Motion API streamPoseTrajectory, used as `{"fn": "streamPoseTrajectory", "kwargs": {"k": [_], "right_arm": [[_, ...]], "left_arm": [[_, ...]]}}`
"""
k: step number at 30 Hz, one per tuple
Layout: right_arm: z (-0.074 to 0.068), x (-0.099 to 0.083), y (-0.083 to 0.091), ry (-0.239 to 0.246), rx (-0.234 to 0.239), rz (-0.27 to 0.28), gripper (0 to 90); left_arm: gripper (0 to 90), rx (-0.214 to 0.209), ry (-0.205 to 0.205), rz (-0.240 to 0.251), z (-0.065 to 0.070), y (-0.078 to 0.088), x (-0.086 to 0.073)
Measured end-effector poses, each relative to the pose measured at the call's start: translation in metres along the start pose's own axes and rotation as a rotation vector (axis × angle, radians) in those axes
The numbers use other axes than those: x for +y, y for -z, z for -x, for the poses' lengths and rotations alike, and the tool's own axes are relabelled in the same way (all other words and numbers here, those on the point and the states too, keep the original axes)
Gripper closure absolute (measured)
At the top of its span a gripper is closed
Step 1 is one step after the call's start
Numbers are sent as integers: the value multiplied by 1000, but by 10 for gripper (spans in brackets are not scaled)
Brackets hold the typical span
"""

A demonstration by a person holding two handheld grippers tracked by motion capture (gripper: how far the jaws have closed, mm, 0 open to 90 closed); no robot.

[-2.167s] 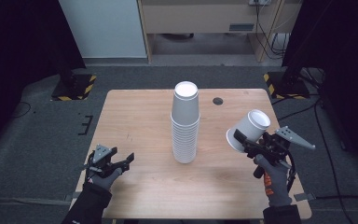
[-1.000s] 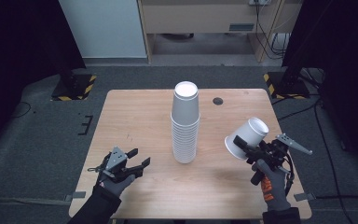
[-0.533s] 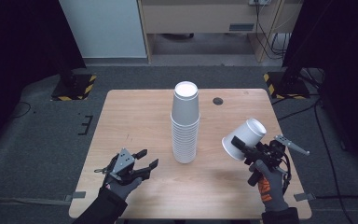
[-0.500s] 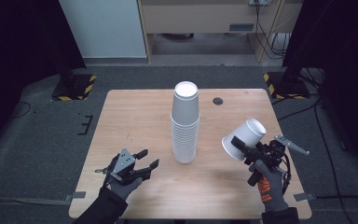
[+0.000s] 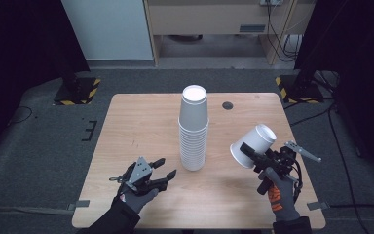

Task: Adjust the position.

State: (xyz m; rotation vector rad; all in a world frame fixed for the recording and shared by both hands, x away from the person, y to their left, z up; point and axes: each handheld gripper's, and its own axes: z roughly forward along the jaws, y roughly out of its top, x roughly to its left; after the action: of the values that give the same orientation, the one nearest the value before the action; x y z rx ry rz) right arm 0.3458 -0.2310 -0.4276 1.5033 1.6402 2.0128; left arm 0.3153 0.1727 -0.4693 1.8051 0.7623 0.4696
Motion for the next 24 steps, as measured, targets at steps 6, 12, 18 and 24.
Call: {"fn": "streamPoseTrajectory", "kwargs": {"k": [6,12,18,24], "right_arm": [[0,0,0,-8,7,2,153],[-1,0,0,-13,11,6,153],[-1,0,1,-17,17,6,152],[-1,0,1,-16,15,7,153]], "left_arm": [[393,-26,-10,-6,8,-8,3],[390,-45,-26,-6,19,-15,7],[400,-67,-26,-15,24,-19,11],[389,-80,-32,2,29,-27,21]]}}
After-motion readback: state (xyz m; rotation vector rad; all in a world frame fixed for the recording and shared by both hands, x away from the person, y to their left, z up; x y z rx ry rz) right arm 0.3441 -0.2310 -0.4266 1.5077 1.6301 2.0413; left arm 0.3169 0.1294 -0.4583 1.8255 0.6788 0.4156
